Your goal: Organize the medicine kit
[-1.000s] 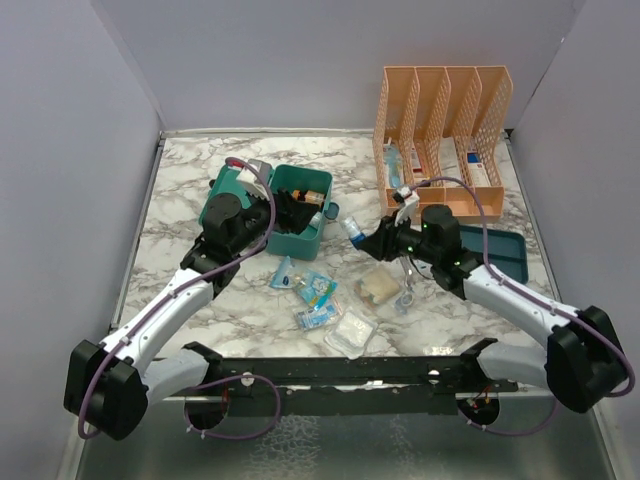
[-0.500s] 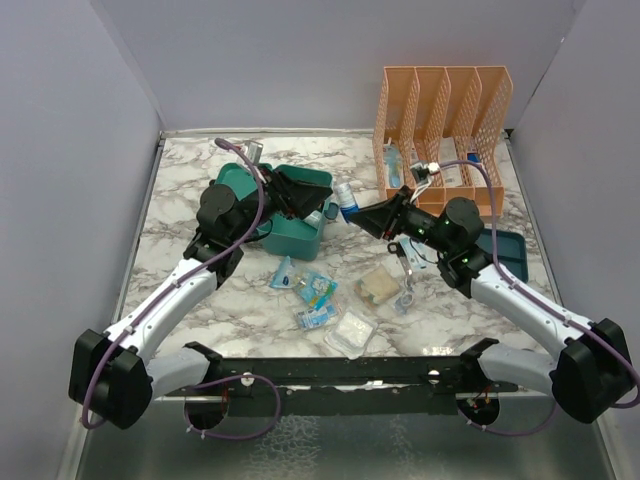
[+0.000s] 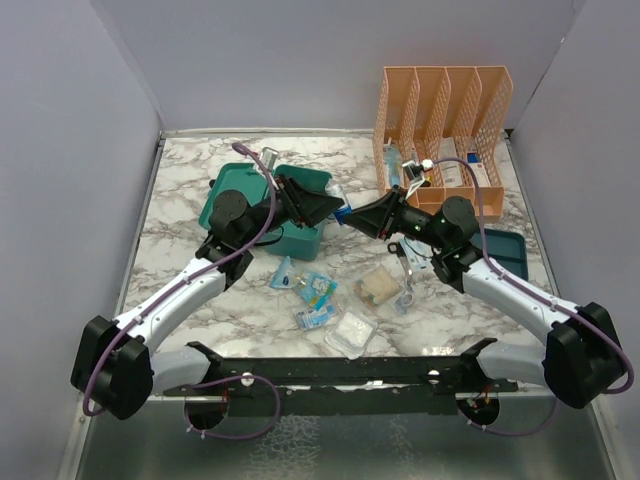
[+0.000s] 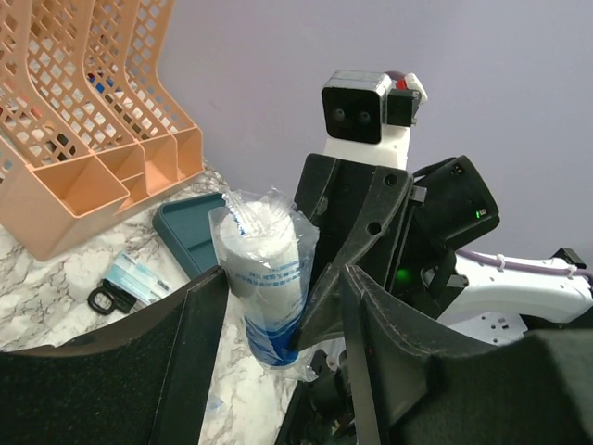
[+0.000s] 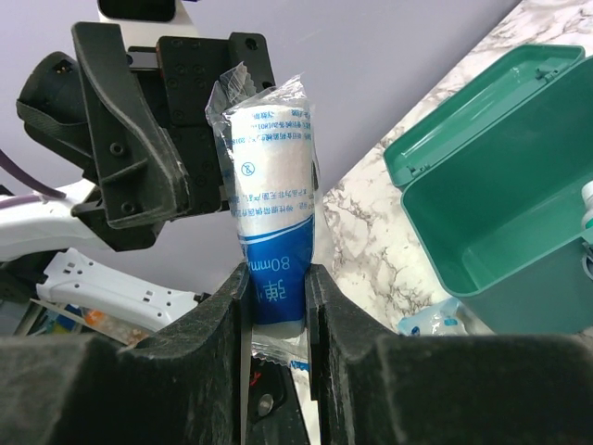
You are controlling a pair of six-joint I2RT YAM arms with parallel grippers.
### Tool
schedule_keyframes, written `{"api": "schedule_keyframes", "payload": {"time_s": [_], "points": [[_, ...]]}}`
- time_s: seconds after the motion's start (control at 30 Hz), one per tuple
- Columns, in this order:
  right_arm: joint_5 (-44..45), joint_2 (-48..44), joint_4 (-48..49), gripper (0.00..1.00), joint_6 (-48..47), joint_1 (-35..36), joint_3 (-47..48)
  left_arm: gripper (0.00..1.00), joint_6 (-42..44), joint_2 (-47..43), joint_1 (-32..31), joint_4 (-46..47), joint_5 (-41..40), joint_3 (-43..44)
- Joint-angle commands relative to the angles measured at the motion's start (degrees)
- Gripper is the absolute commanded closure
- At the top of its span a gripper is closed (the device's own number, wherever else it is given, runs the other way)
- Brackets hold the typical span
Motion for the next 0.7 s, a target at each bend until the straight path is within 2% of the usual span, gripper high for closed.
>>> {"api": "schedule_keyframes", "payload": {"time_s": [0.0,0.27,0.4,0.67], "points": [[-2.10,0.64,2.92,0.82,1.15,0.28,1.22,0.47,-1.55,0.82,-1.17,2.95,-1.07,-1.38],[-1.57,1.07,2.59,0.81,1.02,0.28,1.37,0.51,-1.16,1.60,-2.50,2.96,-3.49,-3.23],[-1.78,1.19,1.54,0.79,0.19,0.28,1.40,0.60,-0.65,0.96,-2.50,2.97,-5.74,-3.96],[0.18,-1.52,-11.32,0.54,-7.32,0.28,2.98,0.69,4.87,0.28,-2.37,1.27,-6.80,-3.16]]}}
